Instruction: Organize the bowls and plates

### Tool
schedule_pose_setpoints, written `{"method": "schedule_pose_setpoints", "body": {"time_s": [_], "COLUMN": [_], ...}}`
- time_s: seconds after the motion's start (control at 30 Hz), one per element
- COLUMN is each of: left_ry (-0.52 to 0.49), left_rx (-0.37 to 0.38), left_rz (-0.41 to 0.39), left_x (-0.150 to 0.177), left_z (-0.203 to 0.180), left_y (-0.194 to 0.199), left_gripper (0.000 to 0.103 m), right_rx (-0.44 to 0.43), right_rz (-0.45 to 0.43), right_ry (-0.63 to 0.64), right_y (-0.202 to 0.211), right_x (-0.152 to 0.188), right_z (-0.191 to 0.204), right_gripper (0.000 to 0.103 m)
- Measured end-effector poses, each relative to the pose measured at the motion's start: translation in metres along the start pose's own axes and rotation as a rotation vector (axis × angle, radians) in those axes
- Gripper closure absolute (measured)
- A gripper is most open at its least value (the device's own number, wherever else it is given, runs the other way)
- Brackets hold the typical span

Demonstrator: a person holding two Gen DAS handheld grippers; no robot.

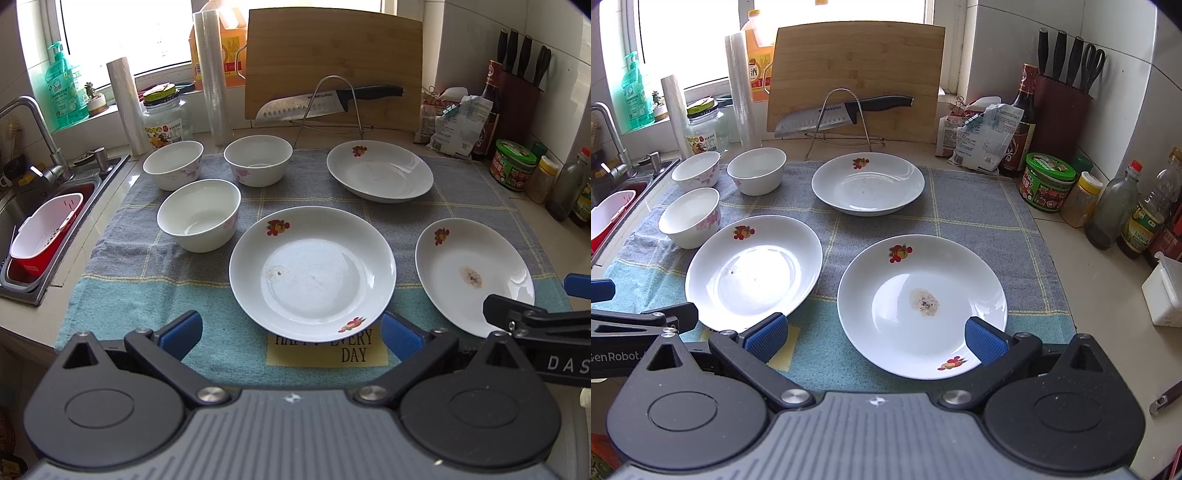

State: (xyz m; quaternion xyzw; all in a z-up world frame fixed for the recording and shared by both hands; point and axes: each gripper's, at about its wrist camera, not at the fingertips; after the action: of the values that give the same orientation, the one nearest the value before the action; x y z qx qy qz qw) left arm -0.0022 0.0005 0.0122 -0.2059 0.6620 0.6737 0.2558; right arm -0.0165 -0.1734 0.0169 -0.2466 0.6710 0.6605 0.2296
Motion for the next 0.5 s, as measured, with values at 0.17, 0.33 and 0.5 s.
{"method": "schedule_pose_setpoints", "body": {"time_s": [0.17,0.33,0.5], "left_ry": [-0.005,-0.007,0.001], "left_rx": [0.023,0.029,0.047], "left_rz": [-0.006,-0.015,-0.033], "left_x": [0.001,0.0,0.001], "left_z": [-0.002,-0.002,-0.002], "left_y": [0.0,-0.002,-0.003], "left_gripper": [0.001,0.001,0.001], "right_rx": [-0.005,-0.012,-0.033], "right_rz": [-0.017,-0.034,-0.051], "right_ry": [0.029,0.059,0.073], "right_y": [-0.001,-0.003,-0.009], "right_x": [0.003,0.009,0.015], "right_z": [-0.004,-0.01,-0.023], "right_gripper": [0.0,0.0,0.0]}}
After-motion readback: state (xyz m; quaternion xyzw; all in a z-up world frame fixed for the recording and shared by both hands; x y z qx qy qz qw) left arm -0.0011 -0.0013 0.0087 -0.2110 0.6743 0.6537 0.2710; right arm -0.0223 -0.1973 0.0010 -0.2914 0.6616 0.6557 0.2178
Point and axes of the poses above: each gripper's, at about its wrist camera, not at the fingertips, and y roughly against the way its jaws point, z to its left, x to its underside, and after that the axes turned 2 degrees about z, right-handed
